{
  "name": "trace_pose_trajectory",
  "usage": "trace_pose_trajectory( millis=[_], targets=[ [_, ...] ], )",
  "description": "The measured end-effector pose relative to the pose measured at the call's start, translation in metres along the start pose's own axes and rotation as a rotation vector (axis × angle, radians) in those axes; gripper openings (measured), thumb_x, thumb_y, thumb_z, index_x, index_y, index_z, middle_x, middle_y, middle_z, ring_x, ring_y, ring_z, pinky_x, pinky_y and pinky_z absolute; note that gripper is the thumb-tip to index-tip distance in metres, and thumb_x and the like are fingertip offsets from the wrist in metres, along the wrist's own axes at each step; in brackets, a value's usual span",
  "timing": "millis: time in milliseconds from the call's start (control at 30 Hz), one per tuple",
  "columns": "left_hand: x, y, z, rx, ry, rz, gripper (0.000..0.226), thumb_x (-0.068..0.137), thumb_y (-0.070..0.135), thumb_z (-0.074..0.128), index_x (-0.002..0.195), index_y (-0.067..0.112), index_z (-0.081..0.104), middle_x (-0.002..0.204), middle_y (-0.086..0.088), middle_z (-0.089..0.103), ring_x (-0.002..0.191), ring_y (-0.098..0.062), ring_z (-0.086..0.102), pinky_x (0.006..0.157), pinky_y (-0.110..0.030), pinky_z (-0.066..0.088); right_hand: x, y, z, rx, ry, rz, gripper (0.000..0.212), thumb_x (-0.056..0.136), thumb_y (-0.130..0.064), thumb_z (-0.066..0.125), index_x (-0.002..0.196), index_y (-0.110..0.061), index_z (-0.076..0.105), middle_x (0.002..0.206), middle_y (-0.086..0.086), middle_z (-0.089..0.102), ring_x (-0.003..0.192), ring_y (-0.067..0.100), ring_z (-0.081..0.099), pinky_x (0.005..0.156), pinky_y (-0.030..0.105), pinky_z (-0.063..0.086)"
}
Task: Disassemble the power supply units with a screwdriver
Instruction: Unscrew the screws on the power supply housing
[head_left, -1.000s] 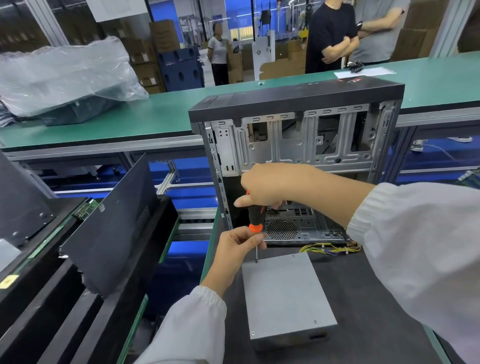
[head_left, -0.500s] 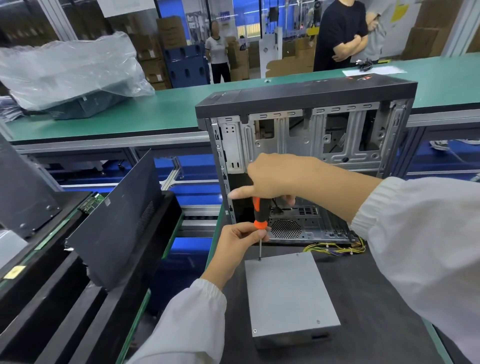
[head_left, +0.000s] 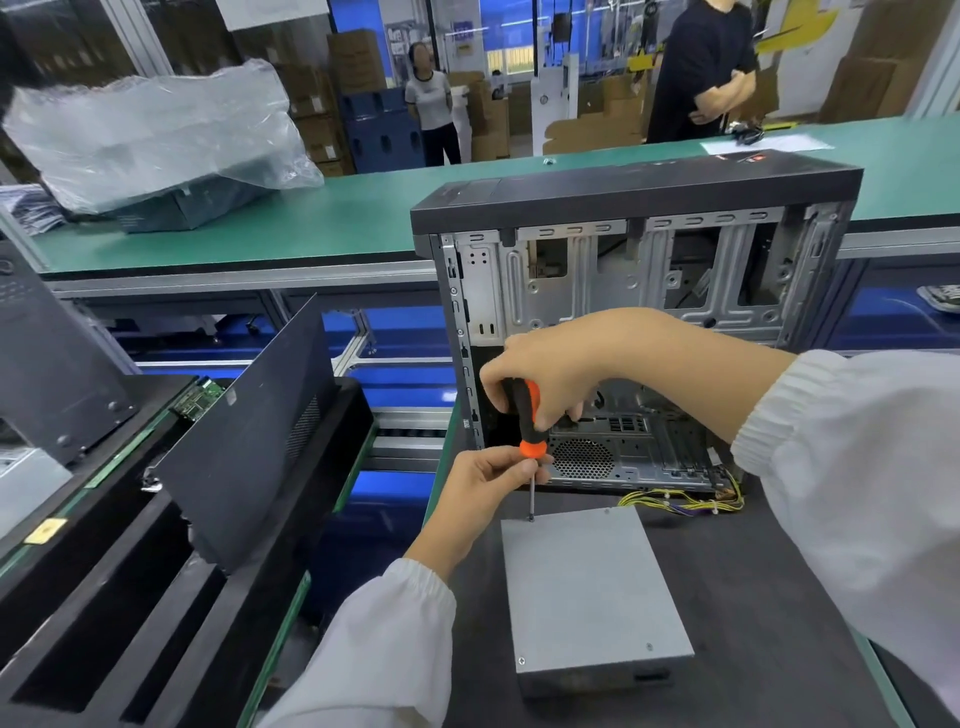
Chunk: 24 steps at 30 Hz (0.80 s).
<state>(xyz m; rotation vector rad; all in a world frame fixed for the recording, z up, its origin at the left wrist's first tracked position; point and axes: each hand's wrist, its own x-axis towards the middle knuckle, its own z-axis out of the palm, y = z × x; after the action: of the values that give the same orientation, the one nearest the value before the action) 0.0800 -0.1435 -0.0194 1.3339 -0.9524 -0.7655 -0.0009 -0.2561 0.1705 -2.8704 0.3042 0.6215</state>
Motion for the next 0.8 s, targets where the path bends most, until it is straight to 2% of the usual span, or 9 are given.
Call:
trace_pose_trajectory(
  millis=[67, 133, 200, 300, 400, 500, 633, 700, 800],
  targets=[
    [0.001, 0.001, 0.0, -0.002, 0.014, 0.012, 0.021, 0.092, 0.009, 0.064, 0.094, 0.025, 0.078, 0.091, -0.005, 0.076, 0.092, -0.017, 0.071, 0.084, -0.022, 0.052, -0.003, 0.0, -0.002, 0.051, 0.046, 0.075, 0.049, 0.084, -0.047, 0.068, 0.118, -0.018, 0.048, 0.088, 0.002, 0.058, 0.058, 0.019, 0.07, 0.053, 0.025, 0.055],
    [0.001, 0.004, 0.001, -0.003, 0.015, 0.026, 0.019, 0.088, 0.01, 0.068, 0.089, 0.025, 0.079, 0.09, -0.004, 0.076, 0.09, -0.017, 0.07, 0.084, -0.023, 0.053, -0.002, -0.002, -0.001, 0.029, 0.122, 0.201, 0.066, 0.079, -0.07, 0.056, 0.101, -0.008, 0.052, 0.077, 0.007, 0.062, 0.049, 0.022, 0.068, 0.056, 0.03, 0.058],
    [0.002, 0.004, 0.002, -0.006, 0.018, 0.023, 0.012, 0.083, 0.012, 0.073, 0.083, 0.023, 0.078, 0.087, -0.002, 0.075, 0.086, -0.014, 0.069, 0.082, -0.022, 0.053, 0.001, -0.005, 0.003, -0.039, 0.158, 0.257, 0.072, 0.085, -0.073, 0.039, 0.076, -0.003, 0.053, 0.05, 0.008, 0.061, 0.044, 0.022, 0.065, 0.061, 0.032, 0.058],
    [0.003, 0.002, 0.006, -0.015, 0.027, 0.015, 0.016, 0.081, 0.006, 0.075, 0.076, 0.021, 0.072, 0.08, 0.004, 0.072, 0.079, -0.007, 0.066, 0.077, -0.018, 0.051, 0.007, -0.006, 0.008, -0.142, 0.132, 0.206, 0.062, 0.097, -0.058, 0.033, 0.065, -0.006, 0.048, 0.026, -0.002, 0.046, 0.04, 0.016, 0.056, 0.064, 0.029, 0.053],
    [0.003, 0.002, 0.007, 0.001, 0.004, 0.014, 0.016, 0.084, 0.008, 0.074, 0.078, 0.023, 0.07, 0.079, 0.007, 0.069, 0.078, -0.004, 0.063, 0.077, -0.017, 0.049, 0.006, -0.002, 0.005, -0.148, 0.085, 0.145, 0.045, 0.099, -0.044, 0.043, 0.076, -0.007, 0.053, 0.036, -0.003, 0.053, 0.044, 0.017, 0.056, 0.064, 0.031, 0.055],
    [0.0, 0.002, 0.003, 0.023, -0.059, 0.006, 0.014, 0.093, 0.016, 0.064, 0.105, 0.018, 0.071, 0.093, 0.001, 0.073, 0.093, -0.011, 0.066, 0.085, -0.02, 0.049, 0.004, 0.001, 0.002, -0.109, 0.048, 0.08, 0.01, 0.095, -0.021, 0.057, 0.102, -0.013, 0.057, 0.076, 0.002, 0.057, 0.056, 0.018, 0.063, 0.051, 0.024, 0.053],
    [-0.002, 0.002, 0.0, 0.023, -0.046, -0.001, 0.023, 0.098, 0.014, 0.056, 0.114, 0.017, 0.071, 0.102, -0.004, 0.075, 0.105, -0.013, 0.067, 0.089, -0.017, 0.048, 0.005, -0.001, 0.003, -0.17, 0.024, -0.042, 0.027, 0.088, -0.003, 0.059, 0.11, -0.018, 0.057, 0.107, 0.003, 0.047, 0.082, 0.021, 0.058, 0.062, 0.028, 0.053],
    [-0.002, 0.002, -0.001, 0.023, 0.006, 0.007, 0.022, 0.095, 0.011, 0.059, 0.102, 0.024, 0.076, 0.097, -0.003, 0.076, 0.1, -0.013, 0.068, 0.087, -0.019, 0.049, 0.005, -0.002, 0.003, -0.145, 0.025, -0.064, 0.031, 0.087, -0.006, 0.062, 0.113, -0.021, 0.056, 0.11, 0.002, 0.045, 0.09, 0.024, 0.058, 0.063, 0.028, 0.054],
    [-0.002, 0.001, -0.001, 0.022, 0.054, 0.014, 0.022, 0.091, 0.01, 0.064, 0.091, 0.027, 0.078, 0.093, -0.001, 0.076, 0.096, -0.014, 0.07, 0.086, -0.021, 0.051, 0.003, -0.001, 0.002, 0.013, 0.052, -0.01, 0.04, 0.085, -0.044, 0.067, 0.114, -0.02, 0.054, 0.085, -0.001, 0.06, 0.063, 0.016, 0.067, 0.046, 0.02, 0.05]
  ],
)
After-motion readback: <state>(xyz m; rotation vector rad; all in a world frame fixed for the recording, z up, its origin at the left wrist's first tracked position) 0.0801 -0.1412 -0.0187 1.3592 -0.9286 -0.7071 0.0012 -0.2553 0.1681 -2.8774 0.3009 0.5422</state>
